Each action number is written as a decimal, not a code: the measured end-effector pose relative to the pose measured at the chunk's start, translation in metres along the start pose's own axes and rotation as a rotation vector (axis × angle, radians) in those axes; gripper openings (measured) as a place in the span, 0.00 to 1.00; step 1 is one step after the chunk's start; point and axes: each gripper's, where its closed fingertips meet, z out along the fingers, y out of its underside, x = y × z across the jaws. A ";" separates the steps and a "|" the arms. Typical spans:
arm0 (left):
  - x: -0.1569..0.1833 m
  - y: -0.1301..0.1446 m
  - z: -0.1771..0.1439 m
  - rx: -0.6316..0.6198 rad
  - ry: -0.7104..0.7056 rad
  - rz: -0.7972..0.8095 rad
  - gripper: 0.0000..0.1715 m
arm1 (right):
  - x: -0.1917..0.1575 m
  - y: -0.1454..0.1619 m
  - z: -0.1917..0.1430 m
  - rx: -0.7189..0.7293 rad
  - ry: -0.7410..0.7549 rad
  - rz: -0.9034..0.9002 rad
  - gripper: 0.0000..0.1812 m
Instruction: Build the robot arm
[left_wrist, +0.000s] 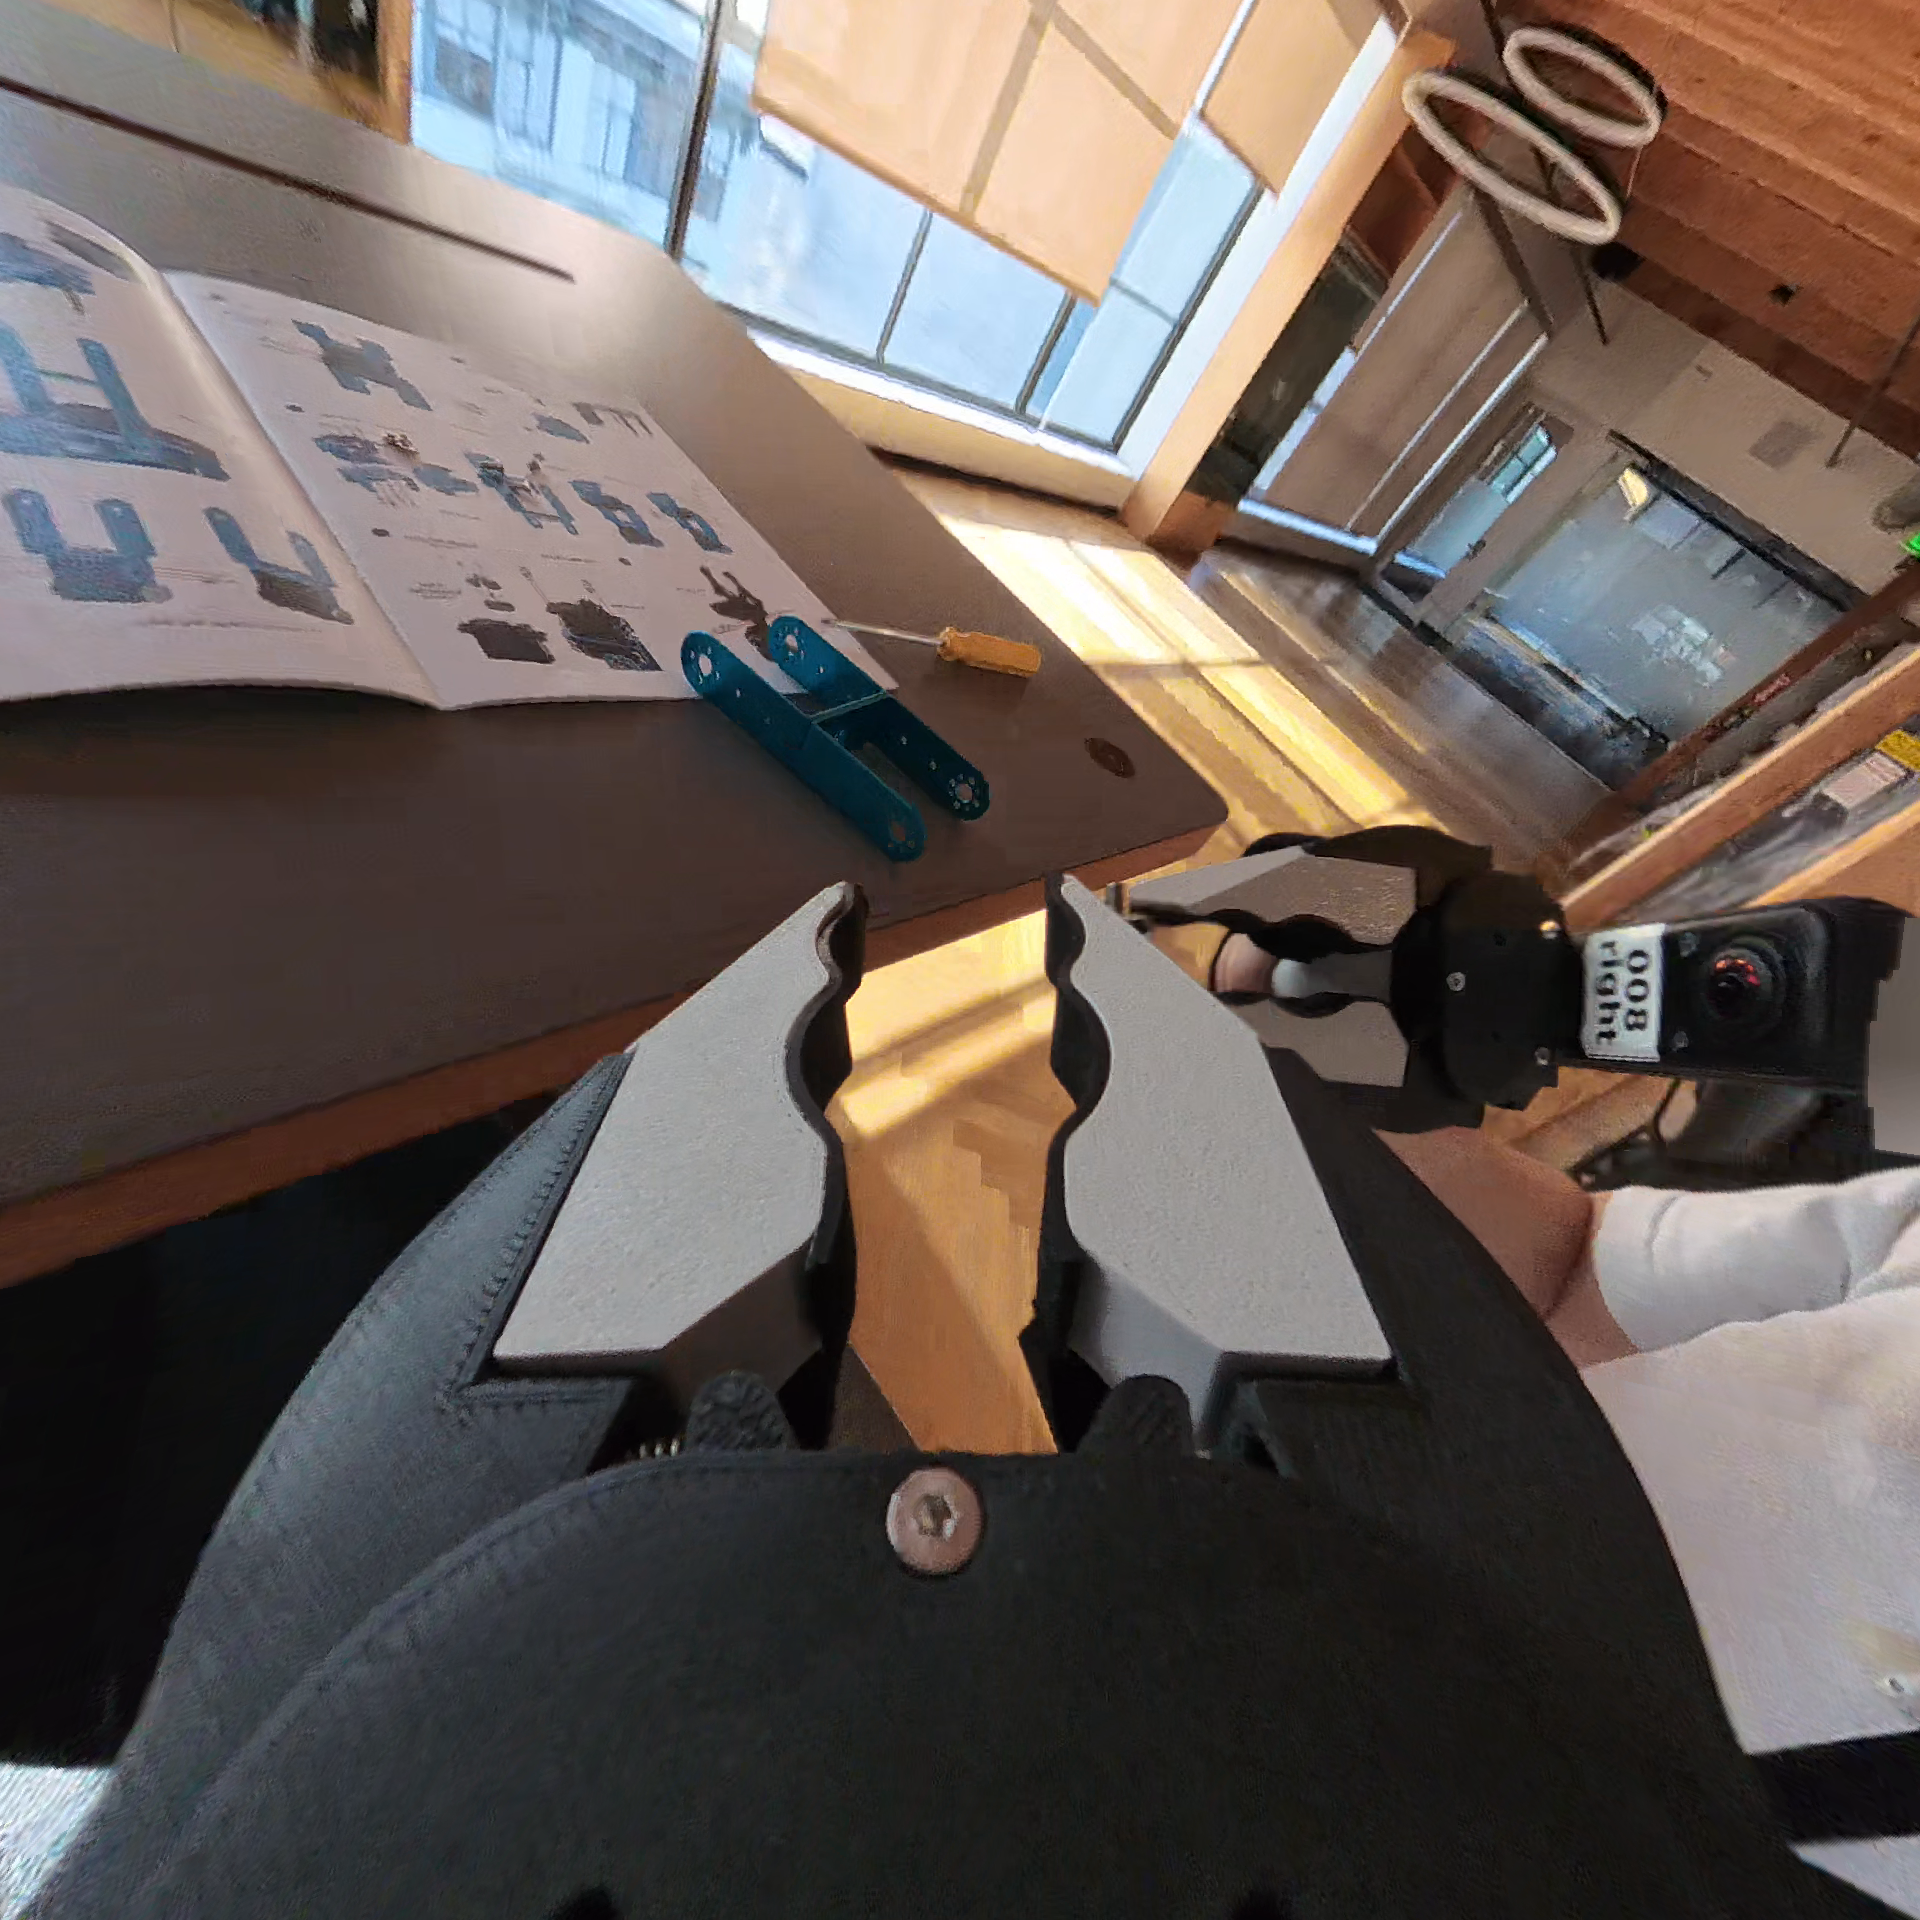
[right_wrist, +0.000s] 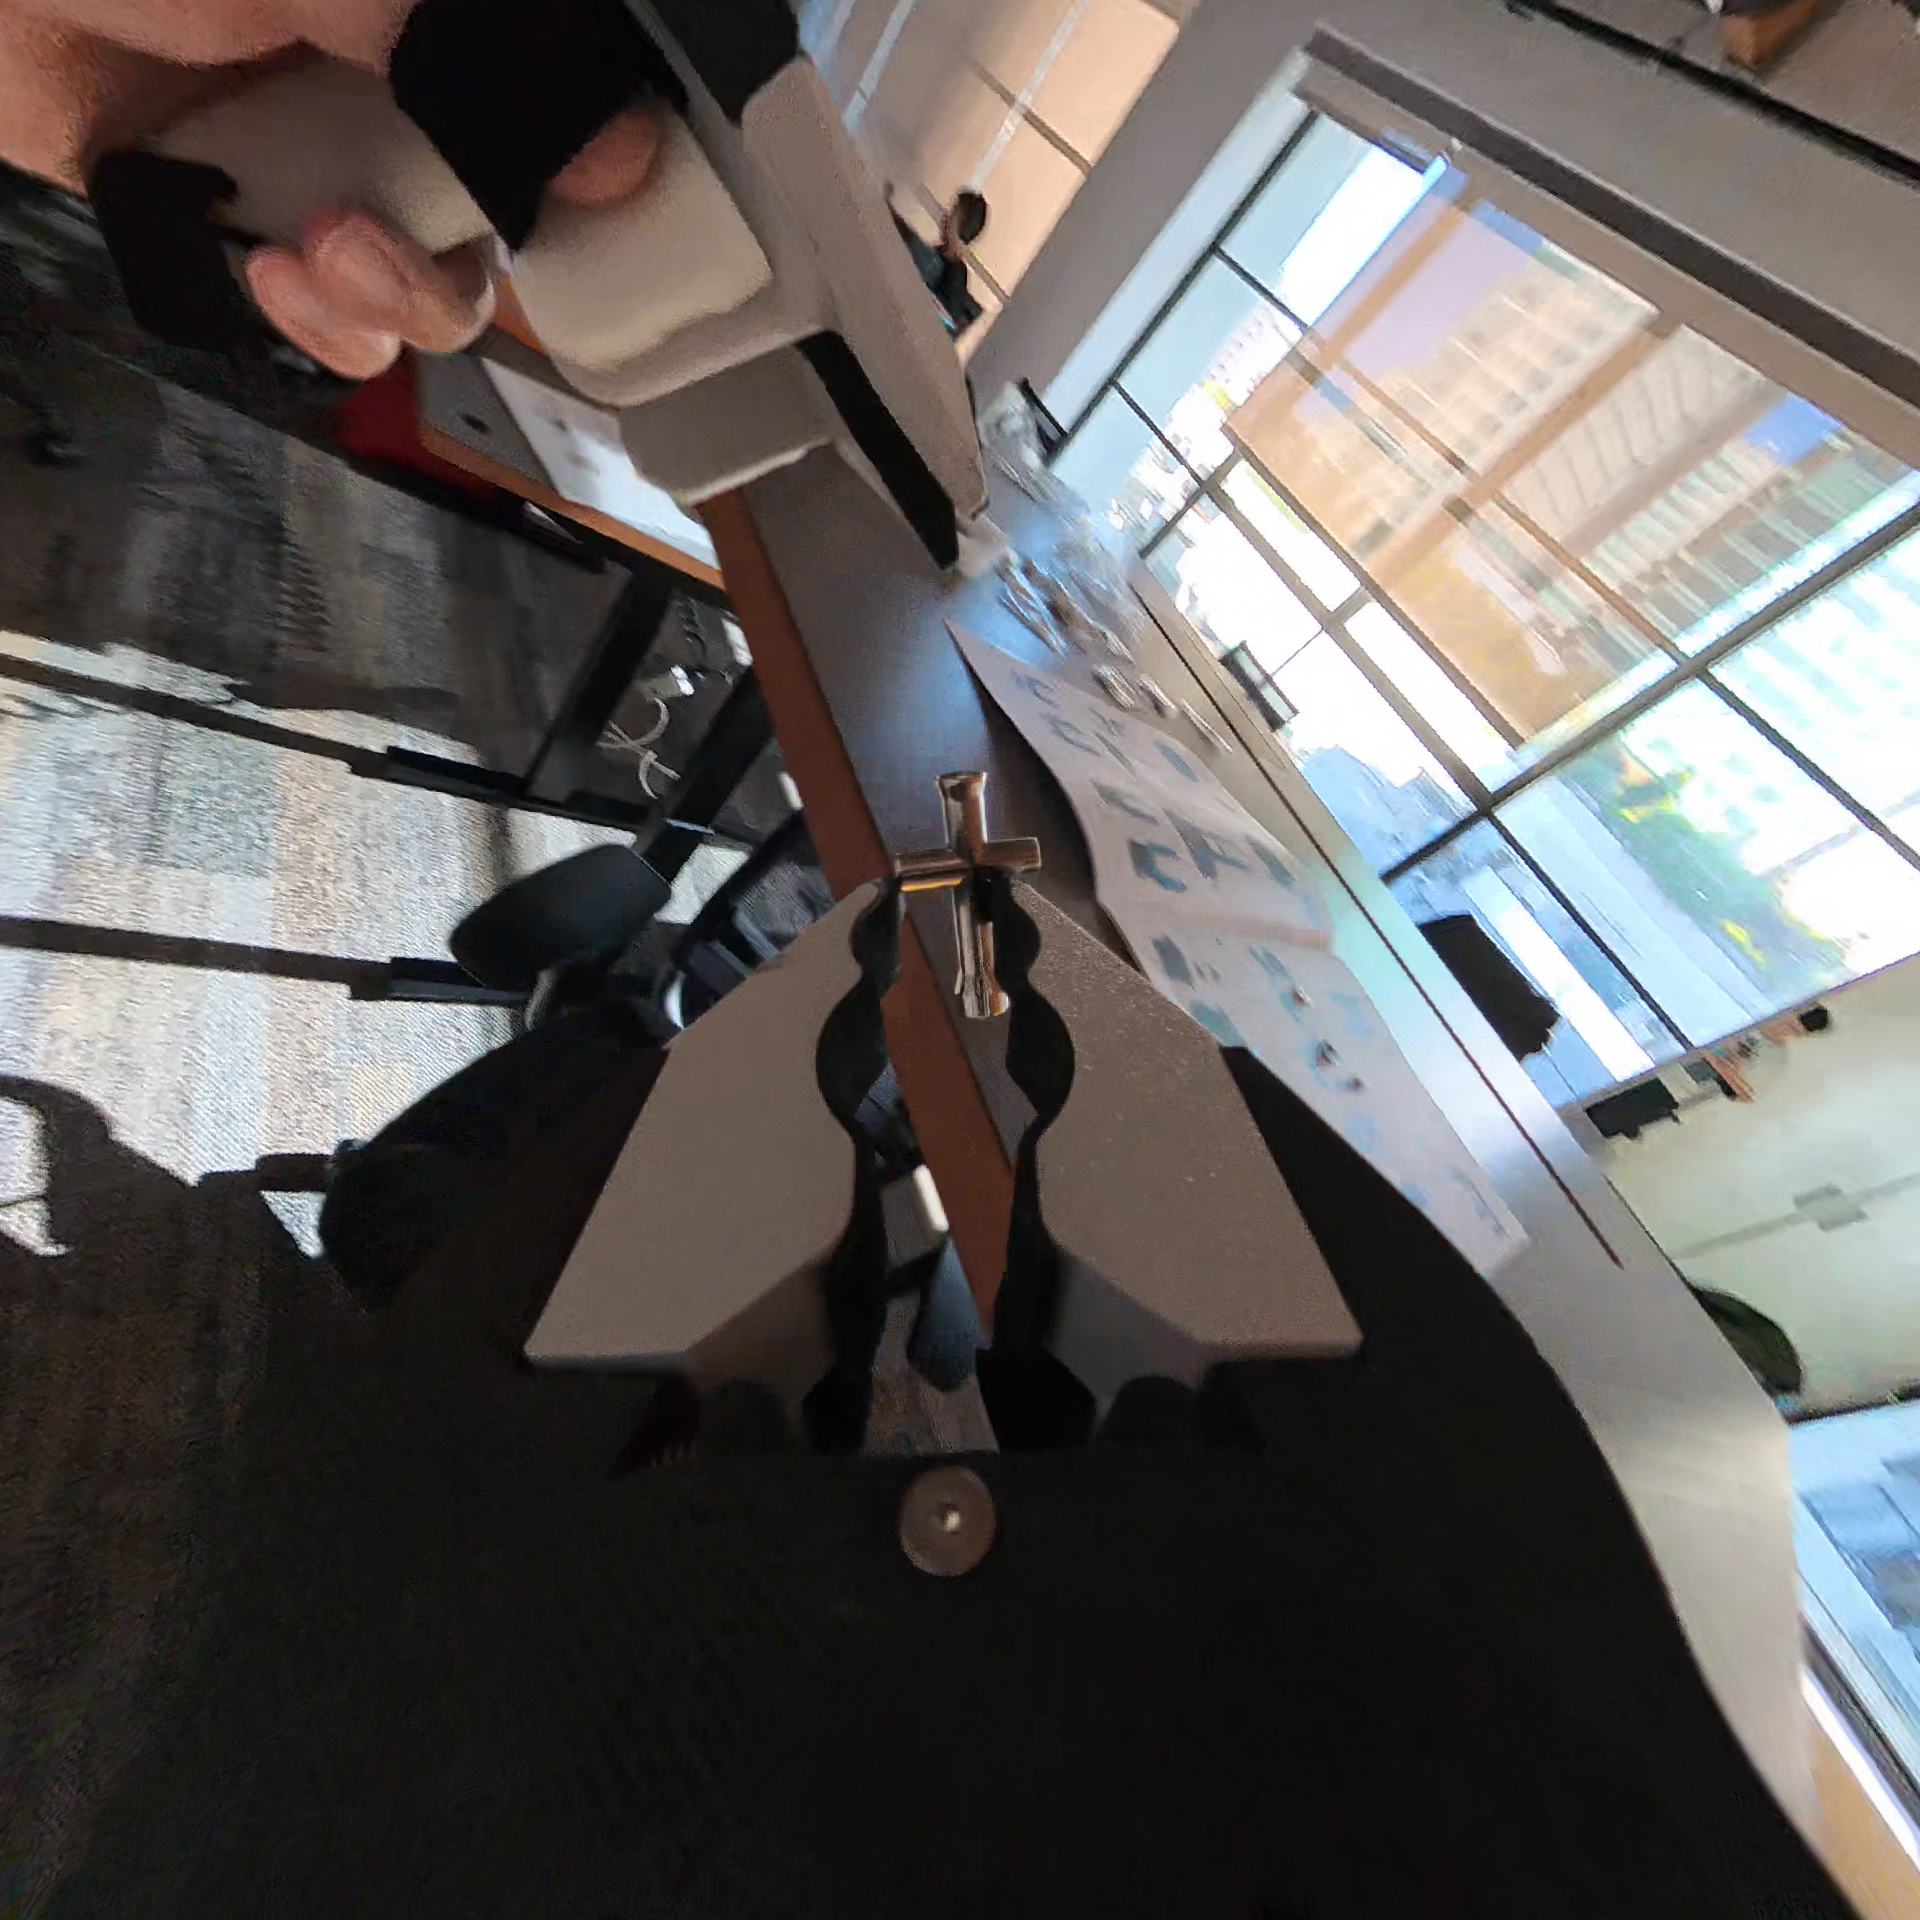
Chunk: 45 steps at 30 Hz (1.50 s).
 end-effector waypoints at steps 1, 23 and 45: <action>-0.004 -0.003 0.018 -0.053 0.004 0.001 0.20 | 0.017 0.014 -0.011 -0.051 0.048 -0.001 0.09; -0.071 0.038 0.159 -0.683 -0.354 0.186 0.03 | 0.156 0.123 -0.064 -0.127 0.154 0.100 0.09; -0.349 -0.109 -0.093 -0.843 0.145 0.587 0.00 | 0.105 0.075 0.142 -0.341 0.277 -0.030 0.03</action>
